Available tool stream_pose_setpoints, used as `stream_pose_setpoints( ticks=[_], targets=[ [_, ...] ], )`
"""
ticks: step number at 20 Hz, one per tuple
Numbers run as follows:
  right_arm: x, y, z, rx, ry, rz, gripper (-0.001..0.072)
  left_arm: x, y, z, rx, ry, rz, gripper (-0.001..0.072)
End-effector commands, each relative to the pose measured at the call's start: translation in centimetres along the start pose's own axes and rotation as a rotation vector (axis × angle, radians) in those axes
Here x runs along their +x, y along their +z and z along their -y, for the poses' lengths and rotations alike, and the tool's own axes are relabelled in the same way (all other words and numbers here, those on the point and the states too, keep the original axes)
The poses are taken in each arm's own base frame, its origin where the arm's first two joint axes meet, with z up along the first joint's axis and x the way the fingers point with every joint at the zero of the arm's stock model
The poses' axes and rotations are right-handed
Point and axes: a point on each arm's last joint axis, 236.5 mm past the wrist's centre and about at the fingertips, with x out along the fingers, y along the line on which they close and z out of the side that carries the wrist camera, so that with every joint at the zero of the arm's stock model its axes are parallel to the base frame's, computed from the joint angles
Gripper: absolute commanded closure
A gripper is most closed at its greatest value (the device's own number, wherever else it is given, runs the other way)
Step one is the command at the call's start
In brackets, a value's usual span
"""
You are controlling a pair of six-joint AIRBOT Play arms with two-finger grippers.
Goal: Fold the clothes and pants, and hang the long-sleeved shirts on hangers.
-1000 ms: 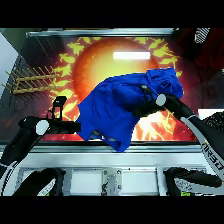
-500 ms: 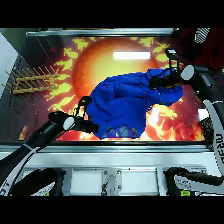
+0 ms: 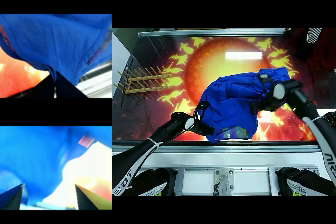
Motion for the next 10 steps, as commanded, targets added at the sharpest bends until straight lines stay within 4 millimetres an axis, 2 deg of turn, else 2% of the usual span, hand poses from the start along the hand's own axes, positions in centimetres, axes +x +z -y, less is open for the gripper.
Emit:
stream_pose_setpoints(
  ticks=[1,4,7,10],
  targets=[
    [3.1,-7.1,-2.0,0.101,-0.159,-0.115,-0.0007,0.1,0.0,0.0,-0.001,0.000,-0.002,0.0696],
    [5.5,-10.5,-3.3,0.072,-0.239,-0.165,-0.0007,0.1,0.0,0.0,0.000,0.001,-0.002,0.0696],
    [7.1,-11.5,-3.3,0.041,-0.286,-0.207,-0.0007,0.1,-0.3,0.0,0.000,0.003,-0.012,0.0696],
    [8.0,-11.2,-2.1,0.063,-0.352,-0.200,-0.0007,-0.2,-0.5,0.0,0.002,0.003,-0.018,0.0696]
  ],
)
